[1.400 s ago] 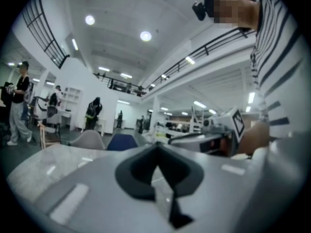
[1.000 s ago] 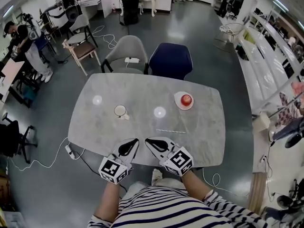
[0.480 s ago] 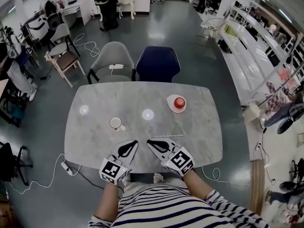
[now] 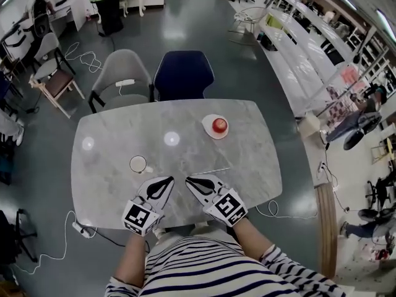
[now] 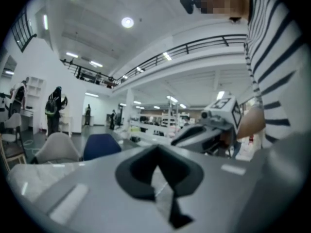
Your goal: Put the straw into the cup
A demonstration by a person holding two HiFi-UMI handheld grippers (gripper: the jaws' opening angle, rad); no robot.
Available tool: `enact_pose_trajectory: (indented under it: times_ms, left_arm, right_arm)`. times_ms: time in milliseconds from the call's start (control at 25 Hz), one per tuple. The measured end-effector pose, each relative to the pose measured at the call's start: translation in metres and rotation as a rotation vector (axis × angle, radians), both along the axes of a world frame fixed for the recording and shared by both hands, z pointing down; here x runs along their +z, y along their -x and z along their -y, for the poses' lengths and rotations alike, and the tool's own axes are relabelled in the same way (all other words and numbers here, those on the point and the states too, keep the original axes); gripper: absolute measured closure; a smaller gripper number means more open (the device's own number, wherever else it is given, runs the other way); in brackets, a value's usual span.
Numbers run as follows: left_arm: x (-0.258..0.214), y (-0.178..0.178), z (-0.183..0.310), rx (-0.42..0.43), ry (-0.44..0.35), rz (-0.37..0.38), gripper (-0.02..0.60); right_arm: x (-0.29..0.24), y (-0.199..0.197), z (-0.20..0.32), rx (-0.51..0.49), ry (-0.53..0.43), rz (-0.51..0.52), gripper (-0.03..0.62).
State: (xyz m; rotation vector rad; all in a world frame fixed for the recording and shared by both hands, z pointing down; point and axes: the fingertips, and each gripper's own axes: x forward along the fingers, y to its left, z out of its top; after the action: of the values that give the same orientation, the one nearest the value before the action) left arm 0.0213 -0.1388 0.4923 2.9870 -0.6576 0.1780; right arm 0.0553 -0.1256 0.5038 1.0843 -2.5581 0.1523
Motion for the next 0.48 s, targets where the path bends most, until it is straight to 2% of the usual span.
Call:
enact_pose_trajectory:
  times_ms: [200,480]
  left_arm:
    - [0.001,-0.011,0.012,0.004,-0.001,-0.002,0.574]
    - [0.009,-0.028,0.019,-0.021,0.009,-0.009,0.574]
  right_arm:
    - [0.013,-0.021,0.010,-0.006,0.028,-0.077,0.586]
    - [0.051,-0.047,0.019,-0.083,0.095,-0.249,0.585]
